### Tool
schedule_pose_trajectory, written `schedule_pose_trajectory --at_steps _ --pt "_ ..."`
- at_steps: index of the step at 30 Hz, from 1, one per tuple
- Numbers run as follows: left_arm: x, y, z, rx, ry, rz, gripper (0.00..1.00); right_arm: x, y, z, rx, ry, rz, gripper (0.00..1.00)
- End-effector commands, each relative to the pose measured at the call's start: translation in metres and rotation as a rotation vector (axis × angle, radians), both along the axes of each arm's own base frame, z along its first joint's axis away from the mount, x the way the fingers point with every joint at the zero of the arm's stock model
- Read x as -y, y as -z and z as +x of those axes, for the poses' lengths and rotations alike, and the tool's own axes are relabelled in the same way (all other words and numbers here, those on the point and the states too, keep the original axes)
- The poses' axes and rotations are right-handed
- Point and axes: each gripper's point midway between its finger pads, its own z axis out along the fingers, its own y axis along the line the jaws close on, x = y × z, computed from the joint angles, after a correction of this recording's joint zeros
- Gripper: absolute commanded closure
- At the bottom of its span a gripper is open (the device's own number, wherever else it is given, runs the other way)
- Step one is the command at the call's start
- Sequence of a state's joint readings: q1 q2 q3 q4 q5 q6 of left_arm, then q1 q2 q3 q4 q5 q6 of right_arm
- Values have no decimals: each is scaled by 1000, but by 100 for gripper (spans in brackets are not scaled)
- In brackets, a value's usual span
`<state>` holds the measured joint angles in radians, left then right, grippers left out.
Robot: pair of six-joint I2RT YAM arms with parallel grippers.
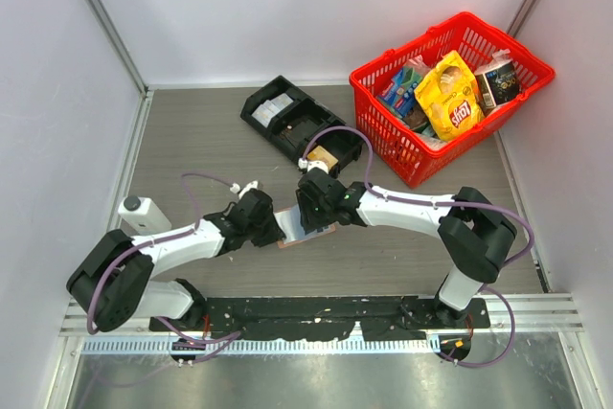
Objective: Take the credit cards out of the card holder
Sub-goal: Place the credit card in the storage box.
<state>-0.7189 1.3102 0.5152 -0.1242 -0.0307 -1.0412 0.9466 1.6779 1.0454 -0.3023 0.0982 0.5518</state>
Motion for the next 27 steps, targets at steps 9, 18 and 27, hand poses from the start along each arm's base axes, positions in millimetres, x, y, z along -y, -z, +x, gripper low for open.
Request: schedule_pose_trajectory --at_steps 9,18,27 --pt "-11 -7 -3 52 -73 -39 84 -24 -31 -1 45 -35 101 46" --pt "-14 -23 0 99 -97 -65 84 -24 -38 2 65 -36 110 38" --pt "-29 -48 3 180 -174 -93 84 -35 -54 -2 72 -97 162 23"
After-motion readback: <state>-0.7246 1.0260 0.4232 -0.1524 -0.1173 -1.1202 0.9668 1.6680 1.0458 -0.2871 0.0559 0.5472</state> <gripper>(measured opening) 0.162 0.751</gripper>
